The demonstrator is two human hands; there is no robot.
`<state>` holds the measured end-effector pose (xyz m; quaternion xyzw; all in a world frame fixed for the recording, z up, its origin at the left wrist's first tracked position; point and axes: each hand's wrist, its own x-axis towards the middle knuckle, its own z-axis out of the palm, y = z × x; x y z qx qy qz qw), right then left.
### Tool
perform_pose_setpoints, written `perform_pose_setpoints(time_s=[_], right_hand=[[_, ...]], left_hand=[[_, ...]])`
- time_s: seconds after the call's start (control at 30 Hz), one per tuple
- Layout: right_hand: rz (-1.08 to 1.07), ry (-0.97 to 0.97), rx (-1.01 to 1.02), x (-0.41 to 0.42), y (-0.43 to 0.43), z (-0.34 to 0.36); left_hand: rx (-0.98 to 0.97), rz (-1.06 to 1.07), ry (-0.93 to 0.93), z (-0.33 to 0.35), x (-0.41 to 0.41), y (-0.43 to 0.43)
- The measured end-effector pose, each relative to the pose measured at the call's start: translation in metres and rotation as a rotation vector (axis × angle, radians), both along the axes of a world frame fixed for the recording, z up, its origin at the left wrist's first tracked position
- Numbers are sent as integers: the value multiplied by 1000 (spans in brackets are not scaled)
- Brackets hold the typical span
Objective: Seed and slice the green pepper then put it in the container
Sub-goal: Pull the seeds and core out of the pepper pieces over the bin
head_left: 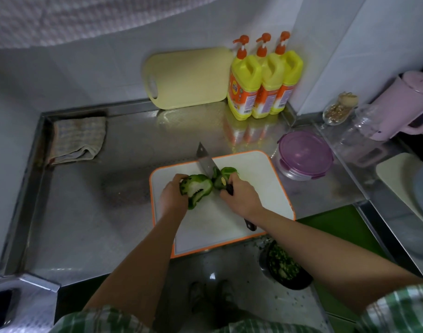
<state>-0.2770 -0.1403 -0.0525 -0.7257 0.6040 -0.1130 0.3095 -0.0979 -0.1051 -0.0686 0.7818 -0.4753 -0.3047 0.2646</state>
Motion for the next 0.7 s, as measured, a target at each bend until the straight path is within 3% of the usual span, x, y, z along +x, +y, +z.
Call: perform_pose_setpoints(time_s=[0.33,0.5,0.7], right_hand=[[15,76,13,-3,10,9],[98,62,-45,7,5,29],[244,198,-49,12,9,47]], left_hand=[[184,-173,-13,-11,-9,8],[171,-141,3,-14,-13,11],[109,-87,-26,-10,-19,12]])
